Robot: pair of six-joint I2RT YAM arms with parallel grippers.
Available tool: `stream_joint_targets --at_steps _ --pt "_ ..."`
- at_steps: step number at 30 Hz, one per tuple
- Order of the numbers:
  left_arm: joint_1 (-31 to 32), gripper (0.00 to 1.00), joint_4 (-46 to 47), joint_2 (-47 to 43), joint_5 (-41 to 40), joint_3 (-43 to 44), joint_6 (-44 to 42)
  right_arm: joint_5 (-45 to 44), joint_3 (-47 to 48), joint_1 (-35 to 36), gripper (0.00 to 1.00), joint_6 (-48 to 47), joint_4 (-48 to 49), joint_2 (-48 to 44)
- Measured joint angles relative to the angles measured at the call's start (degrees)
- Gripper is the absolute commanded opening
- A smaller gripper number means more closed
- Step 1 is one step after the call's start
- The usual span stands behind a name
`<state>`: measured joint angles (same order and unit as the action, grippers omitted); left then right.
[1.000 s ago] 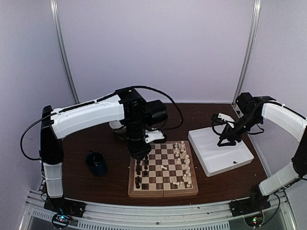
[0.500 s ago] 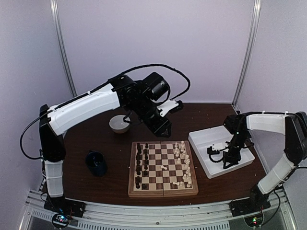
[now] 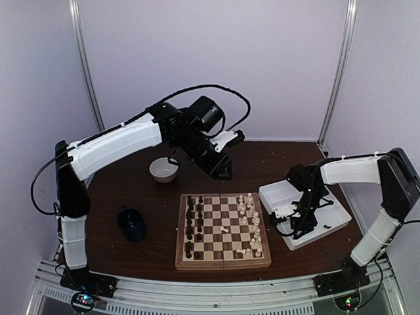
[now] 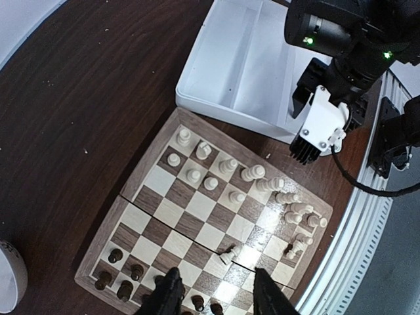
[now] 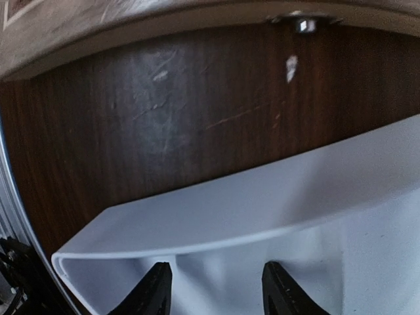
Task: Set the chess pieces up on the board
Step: Adjust the storage box at the corner of the board.
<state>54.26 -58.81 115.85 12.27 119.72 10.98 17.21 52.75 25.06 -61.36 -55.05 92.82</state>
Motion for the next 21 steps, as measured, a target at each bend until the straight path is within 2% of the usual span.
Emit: stream_joint_targets --at_steps 9,14,21 --pt "-1.33 0.37 2.27 0.00 0.98 -1.09 0.59 5.64 5.05 -4.17 0.48 7.69 4.11 1.62" --pt "-1.55 0.37 2.40 0.02 1.49 -1.84 0.74 6.78 5.68 -5.22 0.47 6.10 1.86 0.28" --pt "-1.70 0.37 3.34 0.02 2.05 -2.86 0.72 6.34 1.86 -5.49 0.45 2.71 -2.89 -5.05"
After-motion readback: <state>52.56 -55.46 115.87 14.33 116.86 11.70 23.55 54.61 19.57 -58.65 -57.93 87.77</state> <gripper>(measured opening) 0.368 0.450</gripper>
